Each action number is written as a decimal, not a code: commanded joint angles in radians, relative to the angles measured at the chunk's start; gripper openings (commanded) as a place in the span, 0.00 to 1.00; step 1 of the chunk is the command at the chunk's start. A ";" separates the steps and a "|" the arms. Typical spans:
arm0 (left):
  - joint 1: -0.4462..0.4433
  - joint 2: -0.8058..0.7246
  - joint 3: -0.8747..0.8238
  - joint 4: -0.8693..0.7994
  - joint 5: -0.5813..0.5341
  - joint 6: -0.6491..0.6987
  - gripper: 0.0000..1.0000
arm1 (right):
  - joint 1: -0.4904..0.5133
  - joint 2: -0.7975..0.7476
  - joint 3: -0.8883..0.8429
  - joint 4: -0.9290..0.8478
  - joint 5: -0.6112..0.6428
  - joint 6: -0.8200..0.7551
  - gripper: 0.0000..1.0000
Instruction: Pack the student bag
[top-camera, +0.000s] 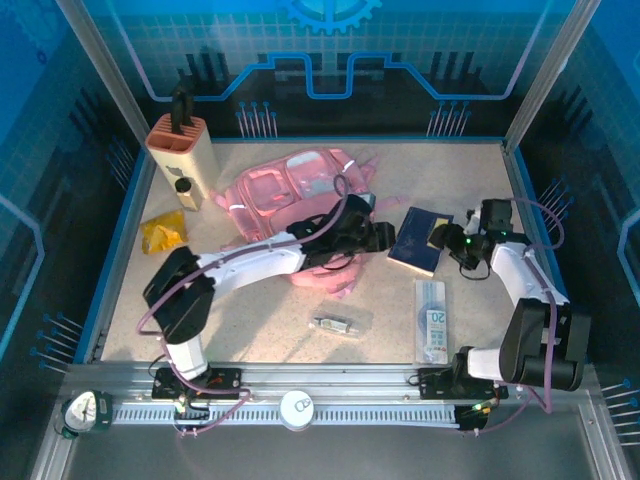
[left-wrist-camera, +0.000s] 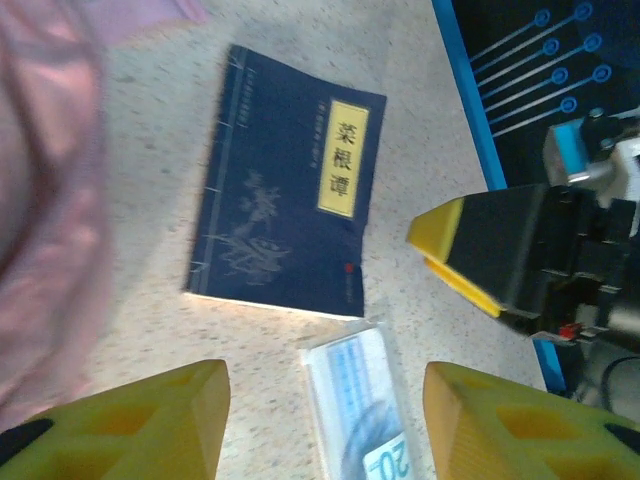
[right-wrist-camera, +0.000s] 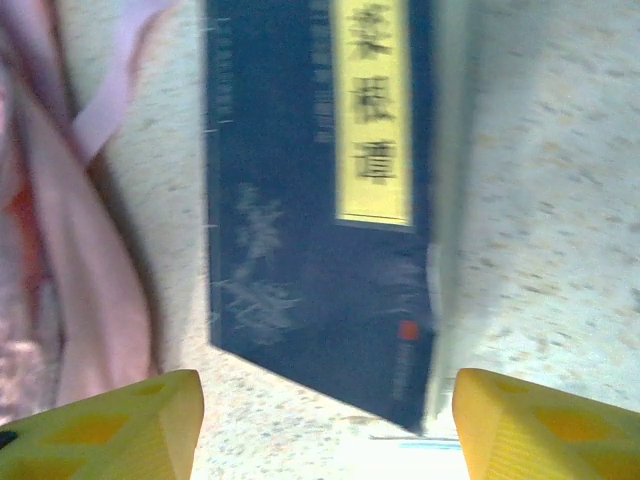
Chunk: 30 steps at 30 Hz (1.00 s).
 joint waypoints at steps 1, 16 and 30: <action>-0.041 0.097 0.092 -0.001 0.024 -0.020 0.50 | -0.026 0.045 -0.034 0.013 -0.033 0.026 0.66; -0.036 0.461 0.377 -0.070 -0.009 -0.052 0.34 | -0.034 0.223 -0.019 0.113 -0.084 0.038 0.60; -0.008 0.555 0.407 -0.124 0.018 -0.057 0.16 | 0.017 0.268 -0.007 0.144 -0.131 0.049 0.56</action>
